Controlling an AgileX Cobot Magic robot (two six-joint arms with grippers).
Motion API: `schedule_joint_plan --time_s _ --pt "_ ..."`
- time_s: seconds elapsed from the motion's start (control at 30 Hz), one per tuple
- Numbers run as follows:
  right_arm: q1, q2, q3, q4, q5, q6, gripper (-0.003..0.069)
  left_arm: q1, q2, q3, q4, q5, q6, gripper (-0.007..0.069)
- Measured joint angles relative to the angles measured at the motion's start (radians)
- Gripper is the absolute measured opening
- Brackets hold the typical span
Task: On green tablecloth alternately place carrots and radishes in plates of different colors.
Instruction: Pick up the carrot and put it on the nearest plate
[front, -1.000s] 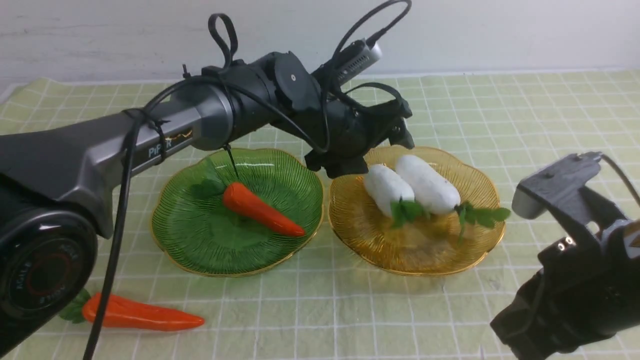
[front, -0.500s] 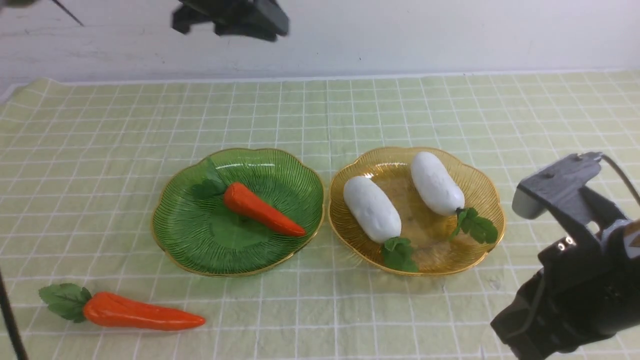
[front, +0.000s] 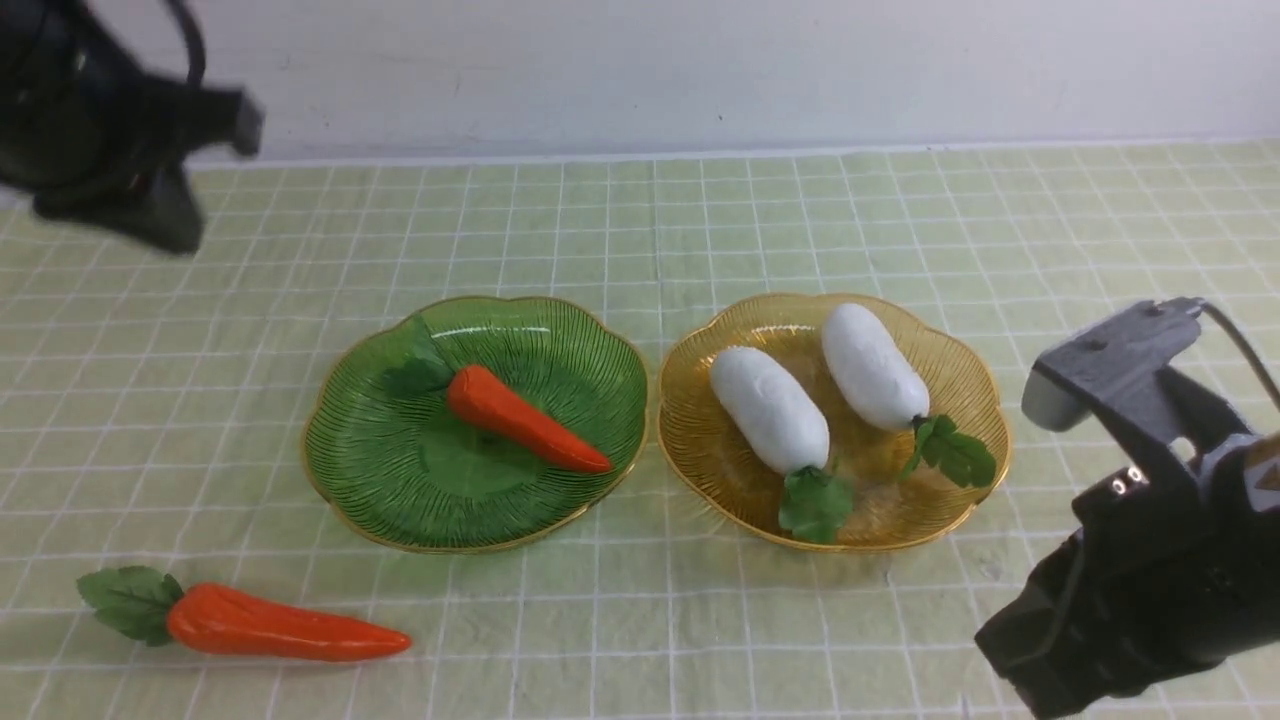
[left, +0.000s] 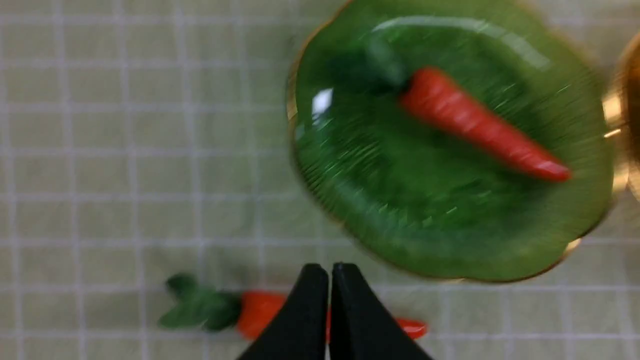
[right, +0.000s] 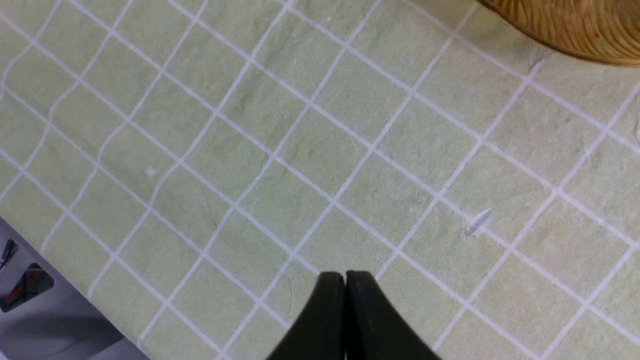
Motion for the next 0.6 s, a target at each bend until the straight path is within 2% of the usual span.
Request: schedule_joint_plan --time_s 0.1,0.13,0.23,0.3,0.37,0.43,0.57,0.6 --pt "0.0 0.0 0.0 0.0 -0.015 0.0 -0.0015 0.0 -0.085 0.202 0.105 0.0 -0.095 -0.0008" --pt "0.0 0.0 0.0 0.0 -0.022 0.0 -0.0015 0.0 -0.115 0.318 0.126 0.0 -0.175 -0.0008" --pt "0.0 0.0 0.0 0.0 -0.033 0.0 -0.0015 0.0 -0.146 0.491 0.135 -0.027 -0.335 -0.0008" --pt "0.0 0.0 0.0 0.003 -0.038 0.0 -0.0015 0.0 -0.146 0.59 0.139 -0.116 -0.445 -0.0006" --pt "0.0 0.0 0.0 0.006 -0.04 0.0 -0.0015 0.0 -0.141 0.626 0.139 -0.164 -0.49 0.0002" --pt "0.0 0.0 0.0 0.019 -0.043 0.0 -0.0015 0.0 -0.126 0.659 0.14 -0.237 -0.549 0.0034" --pt "0.0 0.0 0.0 0.036 -0.046 0.001 -0.0015 0.0 -0.096 0.665 0.144 -0.329 -0.596 0.0118" --pt "0.0 0.0 0.0 0.038 -0.047 0.003 -0.0015 0.0 -0.08 0.665 0.149 -0.374 -0.618 0.0169"
